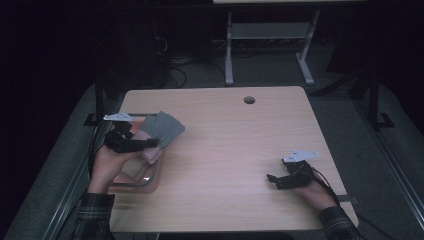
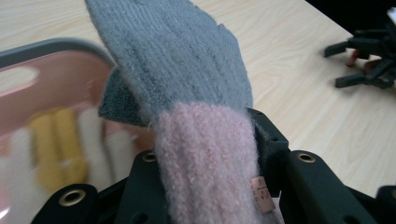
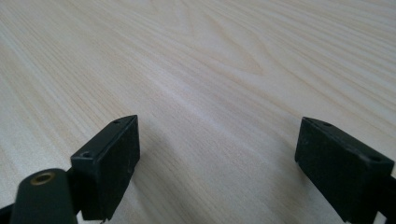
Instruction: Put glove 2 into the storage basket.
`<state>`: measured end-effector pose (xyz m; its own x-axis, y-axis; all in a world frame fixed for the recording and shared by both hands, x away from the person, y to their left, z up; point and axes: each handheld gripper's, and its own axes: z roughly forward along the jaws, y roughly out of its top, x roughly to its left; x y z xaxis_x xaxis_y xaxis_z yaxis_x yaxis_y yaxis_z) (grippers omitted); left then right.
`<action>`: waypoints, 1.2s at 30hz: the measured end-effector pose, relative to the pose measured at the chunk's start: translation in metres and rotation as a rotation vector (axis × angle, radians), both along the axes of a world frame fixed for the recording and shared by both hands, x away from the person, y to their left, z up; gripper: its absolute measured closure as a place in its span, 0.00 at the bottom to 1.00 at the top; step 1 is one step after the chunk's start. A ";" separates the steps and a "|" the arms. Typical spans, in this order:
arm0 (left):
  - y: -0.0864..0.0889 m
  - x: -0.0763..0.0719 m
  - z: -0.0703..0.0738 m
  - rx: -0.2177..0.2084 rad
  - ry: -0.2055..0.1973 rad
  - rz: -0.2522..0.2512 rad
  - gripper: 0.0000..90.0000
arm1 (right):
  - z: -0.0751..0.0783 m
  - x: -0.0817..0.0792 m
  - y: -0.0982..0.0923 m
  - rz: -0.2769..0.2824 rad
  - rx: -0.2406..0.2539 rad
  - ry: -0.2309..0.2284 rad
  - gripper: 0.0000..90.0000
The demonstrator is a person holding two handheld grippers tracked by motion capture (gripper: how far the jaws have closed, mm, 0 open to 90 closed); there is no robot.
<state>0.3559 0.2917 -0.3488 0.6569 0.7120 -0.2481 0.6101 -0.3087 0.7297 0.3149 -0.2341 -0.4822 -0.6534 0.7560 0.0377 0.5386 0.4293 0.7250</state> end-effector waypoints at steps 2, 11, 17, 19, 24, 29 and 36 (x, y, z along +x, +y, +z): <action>0.009 0.001 -0.004 0.006 0.009 0.025 0.71 | 0.000 0.000 0.000 0.000 0.000 0.000 0.15; 0.042 0.003 -0.020 0.017 0.060 0.110 0.70 | 0.000 0.000 0.000 0.000 0.000 0.000 0.15; 0.051 0.003 -0.028 0.021 0.076 0.141 0.70 | 0.000 0.000 0.000 0.000 0.000 0.000 0.15; 0.052 0.004 -0.031 0.027 0.087 0.141 0.70 | 0.000 0.000 0.000 0.000 0.000 0.000 0.15; 0.049 0.008 -0.040 0.051 0.119 0.147 0.70 | 0.000 0.000 0.000 0.000 0.000 0.000 0.15; 0.048 0.010 -0.045 0.077 0.136 0.141 0.69 | 0.000 0.000 0.000 0.000 0.000 0.000 0.15; 0.049 0.011 -0.045 0.097 0.125 0.155 0.51 | 0.000 0.000 0.000 0.000 0.000 0.000 0.15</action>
